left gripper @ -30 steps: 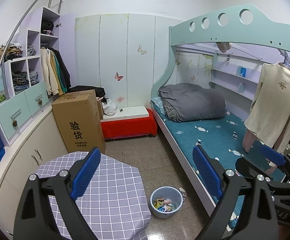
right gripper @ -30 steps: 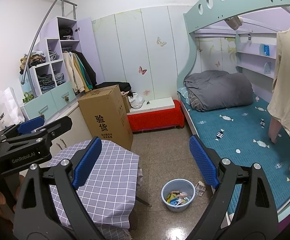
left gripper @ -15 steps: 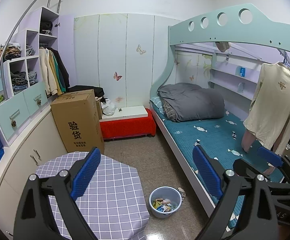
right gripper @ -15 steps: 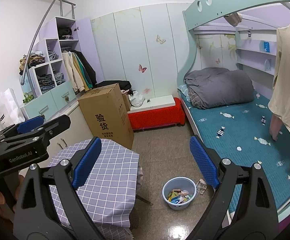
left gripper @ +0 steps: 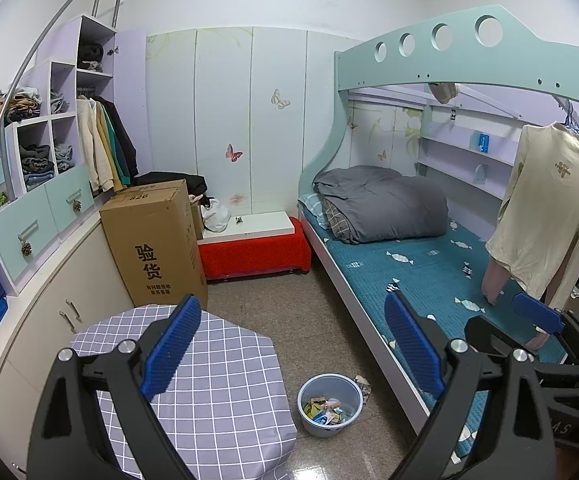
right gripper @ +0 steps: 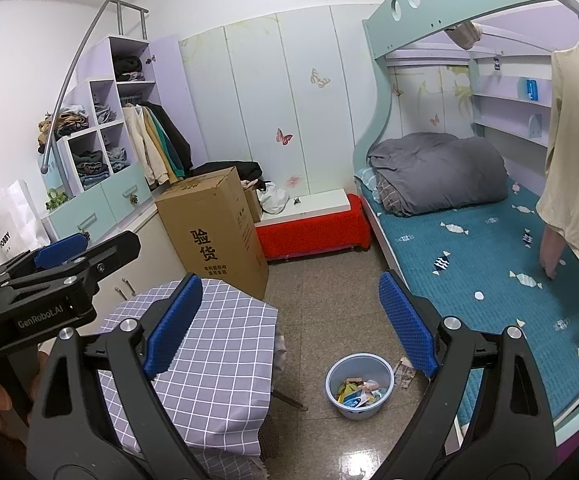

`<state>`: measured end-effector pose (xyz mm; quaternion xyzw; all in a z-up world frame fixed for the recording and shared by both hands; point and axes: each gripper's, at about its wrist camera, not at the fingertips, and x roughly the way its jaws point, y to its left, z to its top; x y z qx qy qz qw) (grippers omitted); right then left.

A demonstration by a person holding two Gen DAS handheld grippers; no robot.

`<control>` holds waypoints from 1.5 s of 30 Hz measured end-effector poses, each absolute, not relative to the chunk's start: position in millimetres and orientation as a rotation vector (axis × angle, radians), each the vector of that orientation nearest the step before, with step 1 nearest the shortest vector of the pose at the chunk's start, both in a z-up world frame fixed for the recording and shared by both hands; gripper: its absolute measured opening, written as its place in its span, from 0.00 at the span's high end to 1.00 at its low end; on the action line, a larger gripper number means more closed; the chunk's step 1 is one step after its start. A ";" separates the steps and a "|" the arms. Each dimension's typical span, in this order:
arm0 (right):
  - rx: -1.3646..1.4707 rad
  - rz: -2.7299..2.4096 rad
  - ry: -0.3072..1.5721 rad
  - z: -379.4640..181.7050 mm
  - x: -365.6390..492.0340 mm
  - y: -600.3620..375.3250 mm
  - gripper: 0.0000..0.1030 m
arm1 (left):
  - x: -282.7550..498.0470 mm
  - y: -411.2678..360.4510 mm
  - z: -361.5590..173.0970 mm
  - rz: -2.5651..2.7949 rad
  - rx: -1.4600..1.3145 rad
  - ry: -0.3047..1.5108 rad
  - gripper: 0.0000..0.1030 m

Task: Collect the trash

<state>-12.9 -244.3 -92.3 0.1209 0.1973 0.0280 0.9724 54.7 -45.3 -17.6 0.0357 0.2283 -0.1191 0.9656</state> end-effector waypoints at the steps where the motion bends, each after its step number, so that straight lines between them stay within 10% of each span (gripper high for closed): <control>1: 0.243 0.056 0.397 -92.2 -12.9 -244.0 0.14 | 54.8 -45.0 -17.6 -0.242 0.072 0.463 0.11; 45: 0.252 0.056 0.410 -95.1 -8.0 -235.6 0.14 | 61.3 -52.9 -19.8 -0.251 0.077 0.463 0.11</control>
